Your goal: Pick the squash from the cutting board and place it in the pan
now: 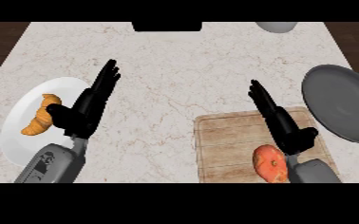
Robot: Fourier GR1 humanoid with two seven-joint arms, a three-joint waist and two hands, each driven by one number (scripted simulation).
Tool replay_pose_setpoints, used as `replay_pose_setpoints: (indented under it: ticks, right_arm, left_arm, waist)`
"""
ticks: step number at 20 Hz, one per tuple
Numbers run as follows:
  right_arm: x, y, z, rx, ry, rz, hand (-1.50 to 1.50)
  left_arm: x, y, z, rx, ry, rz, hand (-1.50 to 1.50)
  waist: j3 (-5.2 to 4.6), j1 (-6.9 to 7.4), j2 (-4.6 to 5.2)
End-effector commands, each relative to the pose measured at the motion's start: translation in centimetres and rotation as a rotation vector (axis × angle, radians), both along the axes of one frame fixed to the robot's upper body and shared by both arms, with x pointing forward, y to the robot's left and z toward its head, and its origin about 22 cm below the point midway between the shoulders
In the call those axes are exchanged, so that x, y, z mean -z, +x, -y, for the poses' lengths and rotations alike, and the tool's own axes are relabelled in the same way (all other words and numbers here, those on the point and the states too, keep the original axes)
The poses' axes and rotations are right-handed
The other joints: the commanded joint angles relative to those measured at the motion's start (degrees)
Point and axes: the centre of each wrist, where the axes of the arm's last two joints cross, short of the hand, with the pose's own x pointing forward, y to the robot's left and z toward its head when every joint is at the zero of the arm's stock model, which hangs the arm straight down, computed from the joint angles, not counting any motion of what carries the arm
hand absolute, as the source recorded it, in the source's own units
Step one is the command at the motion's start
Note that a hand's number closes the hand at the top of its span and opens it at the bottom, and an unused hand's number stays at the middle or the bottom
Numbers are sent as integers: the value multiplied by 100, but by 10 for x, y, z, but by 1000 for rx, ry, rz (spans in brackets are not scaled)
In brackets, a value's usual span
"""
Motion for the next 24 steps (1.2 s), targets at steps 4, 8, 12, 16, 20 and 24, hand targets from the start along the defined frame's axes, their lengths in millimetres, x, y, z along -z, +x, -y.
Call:
replay_pose_setpoints:
  ticks: [4, 8, 12, 16, 20, 24]
  right_arm:
    - [-88, 39, -8, -459, 159, 221, 150]
    - [-119, 37, 75, -483, -125, 293, 150]
    - [-124, 8, 138, -535, -148, 451, -150]
    - [-126, 10, 182, -473, -315, 493, -150]
    - [-162, 15, 185, -580, -443, 589, -150]
    - [-188, 30, 165, -631, -505, 612, -150]
  left_arm:
    - [-18, 12, -22, -146, -4, -3, 0]
    - [-16, 6, -47, -238, -33, -92, 0]
    - [-21, 2, -57, -261, -47, -89, 0]
    - [-23, -12, -55, -234, -43, -83, 0]
    - [-20, 2, -54, -238, -36, -92, 0]
    - [-29, 1, -57, -240, -40, -84, 0]
  waist:
    - [-12, 230, 63]
    - [-10, 40, 71]
    - [1, -99, 71]
    - [-3, 112, 99]
    - [-10, 48, 114]
    - [-18, 107, 108]
